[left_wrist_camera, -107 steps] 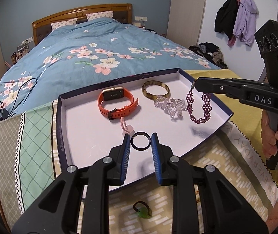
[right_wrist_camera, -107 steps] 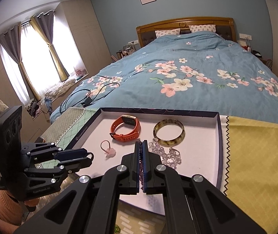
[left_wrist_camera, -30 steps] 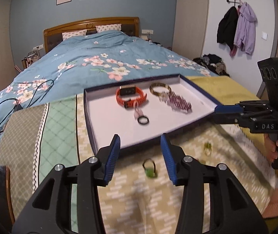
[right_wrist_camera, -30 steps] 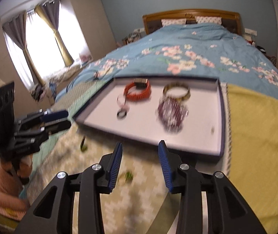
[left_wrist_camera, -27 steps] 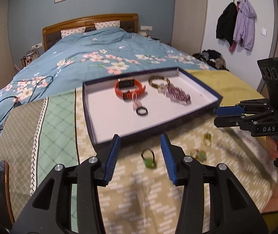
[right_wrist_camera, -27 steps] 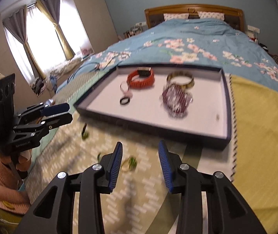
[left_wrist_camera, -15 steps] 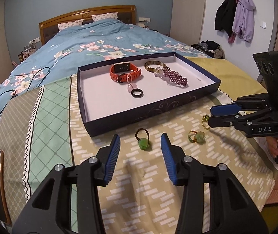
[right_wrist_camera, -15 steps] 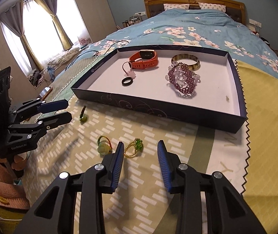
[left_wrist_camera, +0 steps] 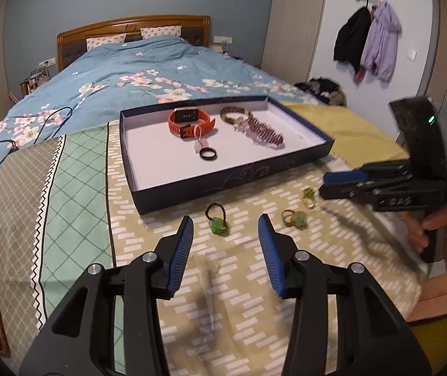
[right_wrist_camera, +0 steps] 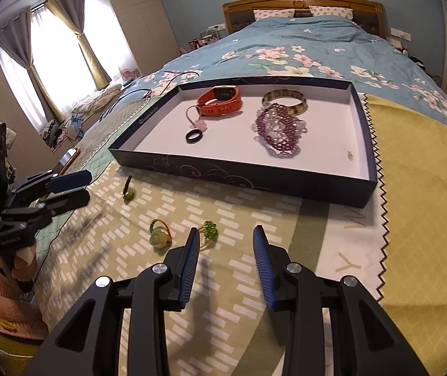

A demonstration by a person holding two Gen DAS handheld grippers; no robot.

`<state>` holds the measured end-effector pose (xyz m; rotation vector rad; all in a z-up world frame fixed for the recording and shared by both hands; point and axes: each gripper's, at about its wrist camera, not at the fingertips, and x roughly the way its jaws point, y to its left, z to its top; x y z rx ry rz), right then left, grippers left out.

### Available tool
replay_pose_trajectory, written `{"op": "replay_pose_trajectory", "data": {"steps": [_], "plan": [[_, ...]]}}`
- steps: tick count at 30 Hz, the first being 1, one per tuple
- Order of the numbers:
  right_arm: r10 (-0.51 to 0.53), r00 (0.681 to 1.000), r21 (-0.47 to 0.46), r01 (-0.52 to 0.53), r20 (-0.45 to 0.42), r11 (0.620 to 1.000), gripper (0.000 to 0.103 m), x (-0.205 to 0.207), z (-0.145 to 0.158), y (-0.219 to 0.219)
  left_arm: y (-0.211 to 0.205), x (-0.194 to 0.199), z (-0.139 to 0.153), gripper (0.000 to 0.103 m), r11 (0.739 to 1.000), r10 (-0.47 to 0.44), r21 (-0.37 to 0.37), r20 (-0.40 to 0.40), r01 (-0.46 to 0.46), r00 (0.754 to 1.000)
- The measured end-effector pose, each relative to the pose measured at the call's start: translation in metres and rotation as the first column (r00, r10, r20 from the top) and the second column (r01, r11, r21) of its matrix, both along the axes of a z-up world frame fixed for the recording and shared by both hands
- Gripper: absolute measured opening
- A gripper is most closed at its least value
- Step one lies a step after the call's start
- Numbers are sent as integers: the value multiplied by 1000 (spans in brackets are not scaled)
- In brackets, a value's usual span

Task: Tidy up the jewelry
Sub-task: 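Withdraw the left tool from the box while the right tool grasps the gold pendant chain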

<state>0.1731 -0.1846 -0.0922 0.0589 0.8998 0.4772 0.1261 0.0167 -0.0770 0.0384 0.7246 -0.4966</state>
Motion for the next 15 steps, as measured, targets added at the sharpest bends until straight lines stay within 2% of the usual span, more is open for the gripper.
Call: {"op": "replay_pose_trajectory", "data": {"steps": [3, 7, 11, 15], "plan": [[16, 1000, -4, -16, -3, 1000, 32, 2, -2, 6, 8, -1, 4, 42, 999, 11, -30, 2, -11, 1000], [33, 999, -19, -33, -8, 999, 26, 4, -4, 13, 7, -2, 5, 42, 1000, 17, -12, 6, -17, 1000], [29, 1000, -52, -30, -7, 998, 4, 5, -5, 14, 5, 0, 1, 42, 1000, 10, -15, -7, -10, 1000], [1, 1000, -67, -1, 2, 998, 4, 4, -3, 5, 2, 2, -3, 42, 1000, 3, -10, -21, -3, 1000]]}}
